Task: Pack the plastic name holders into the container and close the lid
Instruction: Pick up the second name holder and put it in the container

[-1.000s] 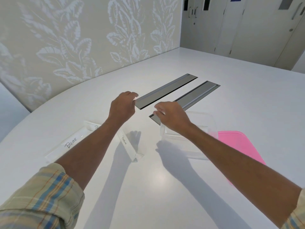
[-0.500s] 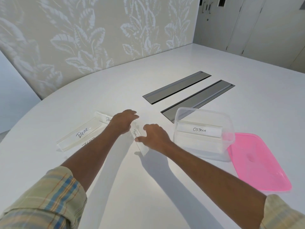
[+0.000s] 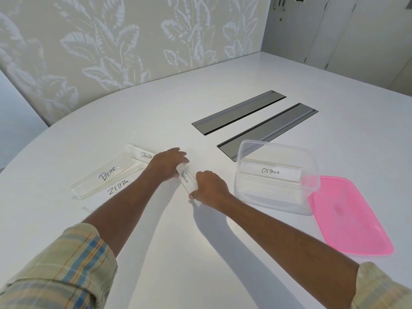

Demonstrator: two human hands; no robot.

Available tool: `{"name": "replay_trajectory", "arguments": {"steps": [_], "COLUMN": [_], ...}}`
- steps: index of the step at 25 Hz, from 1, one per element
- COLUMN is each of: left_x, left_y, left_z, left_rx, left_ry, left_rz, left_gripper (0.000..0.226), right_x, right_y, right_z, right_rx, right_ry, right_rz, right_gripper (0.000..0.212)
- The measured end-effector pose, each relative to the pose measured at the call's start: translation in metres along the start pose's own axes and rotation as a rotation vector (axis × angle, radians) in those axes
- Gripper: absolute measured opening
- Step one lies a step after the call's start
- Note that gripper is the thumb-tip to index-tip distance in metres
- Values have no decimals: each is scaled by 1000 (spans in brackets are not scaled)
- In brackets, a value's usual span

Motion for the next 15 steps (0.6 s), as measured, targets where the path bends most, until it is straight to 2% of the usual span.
{"name": "replay_trajectory", "arguments": {"steps": [6,10,15], "left_x": [-5,-11,-19], "left_y": [-8,-11,-10], "left_z": [-4,-6,-11], "left_rx": [-46,-94,-106], "left_ry": [-29,-55,-36], "left_rz": [-43,-56,-81], "left_gripper": [67,57,50], "right_x": [-5,-6,-8], "right_y": [7,13,21], "right_z": [-6,-8,-13], "right_rx": [-5,-8,-22], "right_ry": [-79,-109,-119], "right_rz": [-5,-32,-73], "right_gripper": [43,45,38]}}
Point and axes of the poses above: each hand's wrist, its own z-axis towards the middle knuckle, its own y-axis out of the back of the hand, x = y × z, the point moved 3 cm from there along z, towards the middle knuckle, and after that the axes turned 10 degrees about -x, right-handed, at the moved point
